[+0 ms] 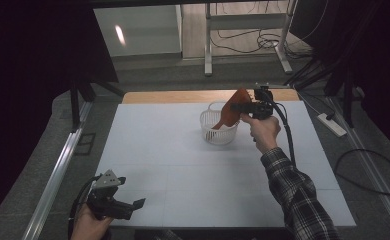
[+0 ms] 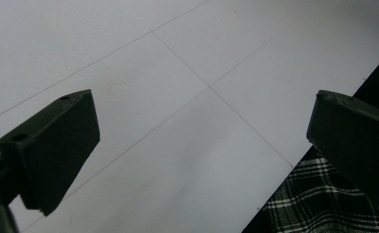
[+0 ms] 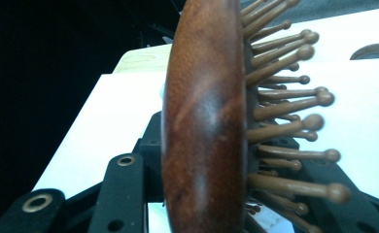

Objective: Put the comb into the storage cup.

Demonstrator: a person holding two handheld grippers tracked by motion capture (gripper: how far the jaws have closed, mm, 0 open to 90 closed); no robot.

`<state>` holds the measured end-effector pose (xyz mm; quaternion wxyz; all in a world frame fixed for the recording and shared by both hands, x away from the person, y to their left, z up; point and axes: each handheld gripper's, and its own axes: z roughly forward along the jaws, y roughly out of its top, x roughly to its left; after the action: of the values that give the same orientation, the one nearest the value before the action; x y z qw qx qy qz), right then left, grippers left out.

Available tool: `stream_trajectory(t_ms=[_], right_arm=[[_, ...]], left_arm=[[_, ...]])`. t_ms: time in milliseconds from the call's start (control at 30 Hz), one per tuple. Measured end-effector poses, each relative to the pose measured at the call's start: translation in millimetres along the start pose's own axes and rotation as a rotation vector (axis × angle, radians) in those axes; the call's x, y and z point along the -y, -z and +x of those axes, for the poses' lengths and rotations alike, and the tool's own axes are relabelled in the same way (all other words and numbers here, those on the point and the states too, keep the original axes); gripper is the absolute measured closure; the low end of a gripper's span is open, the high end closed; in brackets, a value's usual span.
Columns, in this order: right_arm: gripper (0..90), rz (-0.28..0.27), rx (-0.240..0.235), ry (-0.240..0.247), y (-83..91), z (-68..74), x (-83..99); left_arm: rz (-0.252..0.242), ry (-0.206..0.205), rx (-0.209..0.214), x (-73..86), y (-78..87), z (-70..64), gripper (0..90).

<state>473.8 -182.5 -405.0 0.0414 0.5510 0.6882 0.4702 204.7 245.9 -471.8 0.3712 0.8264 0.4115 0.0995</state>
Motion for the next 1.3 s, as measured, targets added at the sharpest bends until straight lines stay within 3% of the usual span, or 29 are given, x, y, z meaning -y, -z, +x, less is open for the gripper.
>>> stream_trajectory(t_ms=[600,800,1033,1300], right_arm=[[48.8,-0.019,-0.007,-0.046,-4.5,-14.6,8.1],[44.6,-0.026,0.006,-0.041,-4.0,-16.9,9.6],[38.6,-0.023,0.036,0.012,-4.1,-15.8,10.3],[26.1,0.000,0.040,0.060,-8.0,-13.0,12.6]], left_arm=[[0.014,-0.001,0.003,-0.8,-1.5,0.0,0.0],[0.017,-0.002,0.004,-1.1,-1.9,0.0,0.0],[0.020,-0.003,0.002,-1.3,-2.1,-0.3,0.0],[0.022,-0.008,0.001,-1.3,-2.2,-0.7,0.0]])
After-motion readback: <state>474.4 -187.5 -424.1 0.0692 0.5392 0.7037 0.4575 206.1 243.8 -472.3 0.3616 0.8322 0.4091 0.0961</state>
